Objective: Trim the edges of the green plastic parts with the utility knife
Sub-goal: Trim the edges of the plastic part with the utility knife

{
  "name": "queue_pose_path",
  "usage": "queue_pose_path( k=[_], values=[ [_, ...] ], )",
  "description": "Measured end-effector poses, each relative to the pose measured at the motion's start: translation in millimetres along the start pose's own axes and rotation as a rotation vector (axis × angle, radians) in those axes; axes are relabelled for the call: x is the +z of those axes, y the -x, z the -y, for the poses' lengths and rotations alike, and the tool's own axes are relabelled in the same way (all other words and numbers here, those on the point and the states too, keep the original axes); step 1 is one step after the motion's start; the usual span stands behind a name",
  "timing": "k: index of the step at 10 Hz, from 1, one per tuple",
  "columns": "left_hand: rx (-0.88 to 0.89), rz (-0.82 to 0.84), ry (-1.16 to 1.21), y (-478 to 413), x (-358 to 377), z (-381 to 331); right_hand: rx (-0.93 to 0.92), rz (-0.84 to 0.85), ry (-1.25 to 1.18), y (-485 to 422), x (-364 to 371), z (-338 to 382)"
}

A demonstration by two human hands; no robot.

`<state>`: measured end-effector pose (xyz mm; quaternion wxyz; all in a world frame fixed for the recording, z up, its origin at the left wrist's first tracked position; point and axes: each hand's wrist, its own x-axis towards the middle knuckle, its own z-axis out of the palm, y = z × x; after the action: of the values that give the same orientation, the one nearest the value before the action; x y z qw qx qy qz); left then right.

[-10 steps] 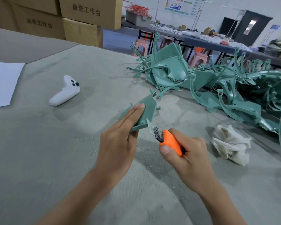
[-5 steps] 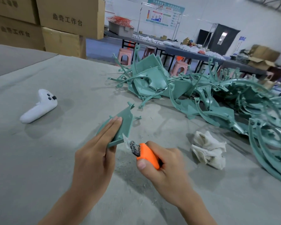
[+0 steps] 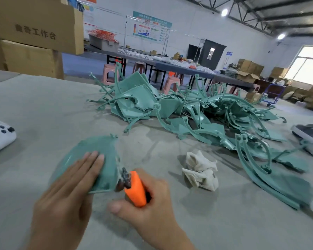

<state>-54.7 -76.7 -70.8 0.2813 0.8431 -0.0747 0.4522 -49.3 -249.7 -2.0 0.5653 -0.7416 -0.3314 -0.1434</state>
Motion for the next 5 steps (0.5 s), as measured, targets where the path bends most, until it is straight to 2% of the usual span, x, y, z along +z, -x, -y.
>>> queue_pose_path(
  k=[1,3,4,5],
  values=[
    [0.285,-0.058,-0.058,-12,-12,-12,0.094,-0.015,-0.117,0,3,1],
    [0.350,-0.040,-0.153,-20,-15,-18,0.283,0.098,-0.362,-2,-3,-5],
    [0.392,-0.043,-0.162,-23,-15,-22,0.323,0.038,-0.342,-6,-8,-8],
    [0.465,-0.011,-0.117,-21,-15,-23,0.372,-0.126,-0.357,-13,-15,-10]
  ],
)
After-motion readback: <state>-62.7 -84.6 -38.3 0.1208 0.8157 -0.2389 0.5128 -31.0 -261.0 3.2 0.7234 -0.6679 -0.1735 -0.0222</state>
